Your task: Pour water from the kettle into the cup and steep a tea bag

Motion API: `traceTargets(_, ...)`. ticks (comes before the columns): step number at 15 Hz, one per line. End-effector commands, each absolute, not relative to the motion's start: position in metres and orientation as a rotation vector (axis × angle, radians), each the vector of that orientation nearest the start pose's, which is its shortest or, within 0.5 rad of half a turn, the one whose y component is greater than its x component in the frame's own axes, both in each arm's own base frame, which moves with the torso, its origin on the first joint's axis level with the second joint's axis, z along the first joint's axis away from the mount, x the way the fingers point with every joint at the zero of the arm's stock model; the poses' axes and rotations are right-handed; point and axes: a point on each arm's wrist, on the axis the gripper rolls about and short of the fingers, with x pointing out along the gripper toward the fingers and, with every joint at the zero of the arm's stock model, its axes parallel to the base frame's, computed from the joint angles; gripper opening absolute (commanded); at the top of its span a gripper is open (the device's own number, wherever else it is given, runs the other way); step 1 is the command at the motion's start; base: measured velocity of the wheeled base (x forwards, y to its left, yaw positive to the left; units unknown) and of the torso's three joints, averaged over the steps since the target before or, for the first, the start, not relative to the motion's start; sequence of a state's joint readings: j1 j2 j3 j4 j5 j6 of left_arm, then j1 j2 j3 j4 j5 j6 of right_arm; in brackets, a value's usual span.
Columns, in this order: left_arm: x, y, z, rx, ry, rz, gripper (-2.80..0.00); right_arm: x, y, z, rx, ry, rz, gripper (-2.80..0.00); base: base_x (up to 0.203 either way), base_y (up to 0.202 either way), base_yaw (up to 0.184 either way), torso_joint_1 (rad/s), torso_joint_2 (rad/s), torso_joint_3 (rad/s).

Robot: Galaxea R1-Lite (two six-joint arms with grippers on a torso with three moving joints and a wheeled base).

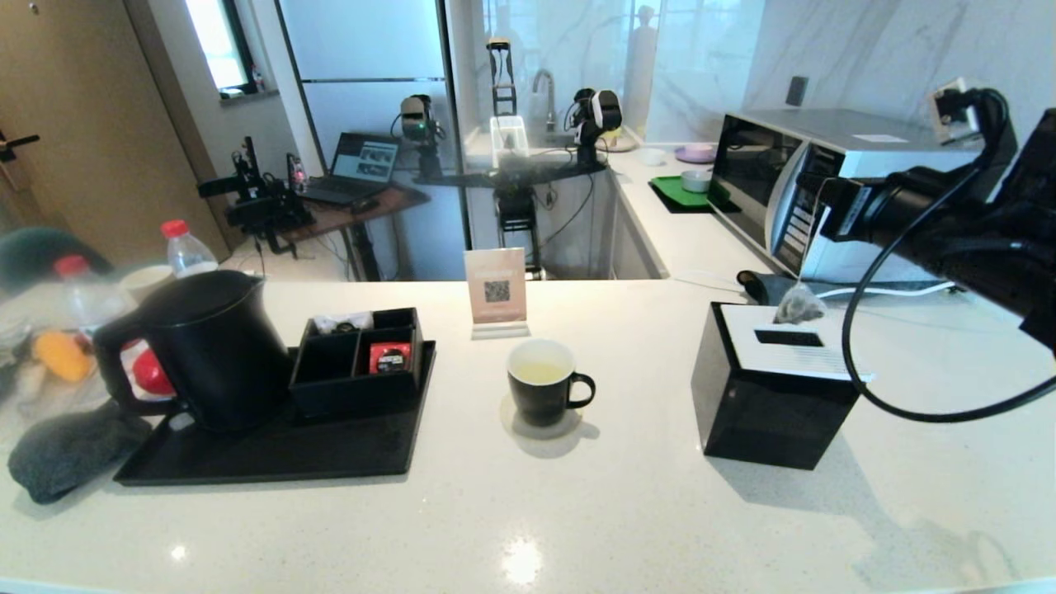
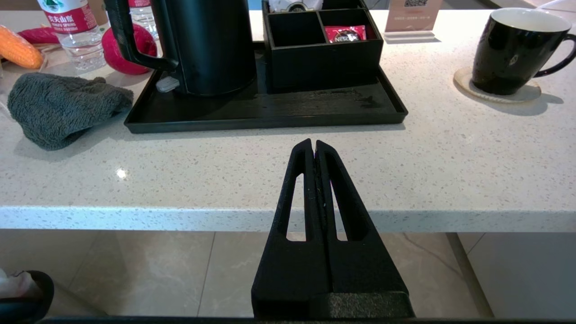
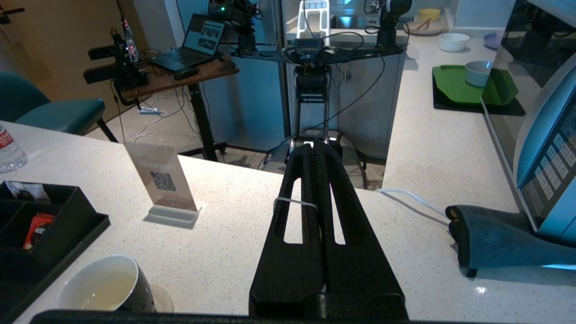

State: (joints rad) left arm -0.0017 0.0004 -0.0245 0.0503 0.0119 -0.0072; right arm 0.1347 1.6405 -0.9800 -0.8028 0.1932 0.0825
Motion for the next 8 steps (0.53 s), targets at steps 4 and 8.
traceTargets(4, -0.025, 0.000, 0.077, -0.007, 0.026, 0.011, -2.80, 0.290, 0.036, 0.253, 0.076, -0.098, 0.305, -2.80, 0.000, 0.000, 0.000, 0.000, 0.00, 0.000)
traceTargets(8, -0.025, 0.000, 0.077, -0.007, 0.026, 0.011, -2.80, 0.286, 0.029, 0.243, 0.072, -0.065, 0.280, -2.80, 0.000, 0.000, 0.000, 0.000, 0.00, 0.000)
